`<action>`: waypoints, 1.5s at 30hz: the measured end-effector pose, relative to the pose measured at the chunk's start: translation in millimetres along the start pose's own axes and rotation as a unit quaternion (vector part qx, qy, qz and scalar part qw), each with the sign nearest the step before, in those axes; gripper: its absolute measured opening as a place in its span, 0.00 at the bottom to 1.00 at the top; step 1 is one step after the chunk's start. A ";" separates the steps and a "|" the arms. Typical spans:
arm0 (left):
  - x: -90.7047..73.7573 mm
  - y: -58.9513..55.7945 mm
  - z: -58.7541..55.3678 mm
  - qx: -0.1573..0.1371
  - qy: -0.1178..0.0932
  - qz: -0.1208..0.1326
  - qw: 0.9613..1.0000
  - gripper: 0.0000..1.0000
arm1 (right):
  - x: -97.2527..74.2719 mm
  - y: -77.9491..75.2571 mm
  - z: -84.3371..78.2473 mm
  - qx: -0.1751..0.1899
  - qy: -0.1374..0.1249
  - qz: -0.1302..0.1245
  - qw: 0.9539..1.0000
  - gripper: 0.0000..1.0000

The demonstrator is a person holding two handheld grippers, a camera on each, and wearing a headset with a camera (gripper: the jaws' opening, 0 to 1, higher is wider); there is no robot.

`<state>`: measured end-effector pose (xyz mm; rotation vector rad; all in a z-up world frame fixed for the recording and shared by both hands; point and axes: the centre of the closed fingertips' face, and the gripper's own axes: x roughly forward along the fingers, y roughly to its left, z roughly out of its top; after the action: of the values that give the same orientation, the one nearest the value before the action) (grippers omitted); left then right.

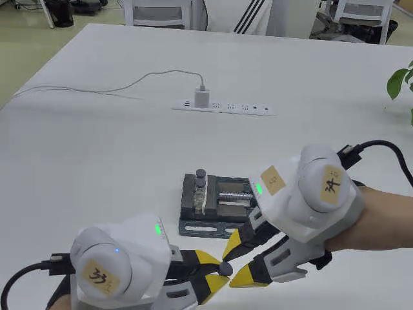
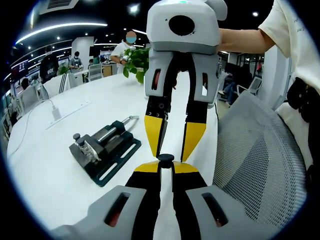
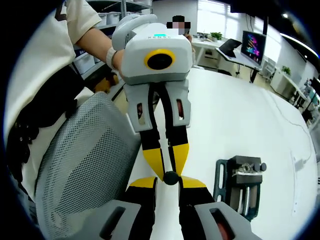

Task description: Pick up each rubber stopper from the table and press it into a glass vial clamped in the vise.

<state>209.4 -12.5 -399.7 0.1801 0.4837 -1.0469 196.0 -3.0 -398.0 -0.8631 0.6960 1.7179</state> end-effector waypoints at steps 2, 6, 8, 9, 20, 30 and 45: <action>-0.2 -0.1 0.8 0.001 0.000 0.000 1.000 0.04 | -0.6 -0.6 0.2 -0.001 0.002 0.000 1.000 0.12; -0.1 0.3 1.6 0.005 0.001 0.002 1.000 0.04 | -1.0 -1.9 0.2 -0.002 0.008 -0.001 1.000 0.11; 0.2 0.2 1.3 0.010 0.004 0.001 1.000 0.04 | -0.7 -2.3 -0.2 0.002 0.010 0.000 1.000 0.11; 0.4 -0.5 1.2 0.013 0.005 0.001 1.000 0.04 | -0.7 -2.5 -0.2 0.001 0.010 0.001 1.000 0.10; -0.6 -1.8 2.7 0.047 0.018 -0.001 0.999 0.04 | -2.4 -3.8 -0.3 0.002 0.007 0.010 1.000 0.08; -2.3 -2.7 5.4 0.049 0.011 -0.002 0.999 0.04 | -5.5 -2.8 1.6 0.032 -0.011 0.023 0.999 0.07; -1.6 -5.5 5.3 0.041 0.010 -0.006 0.999 0.04 | -5.1 0.5 0.8 0.064 -0.016 0.030 0.997 0.08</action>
<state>205.7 -16.0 -393.8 0.2611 0.4602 -1.0792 196.3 -5.2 -393.3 -0.7314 0.8090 1.7158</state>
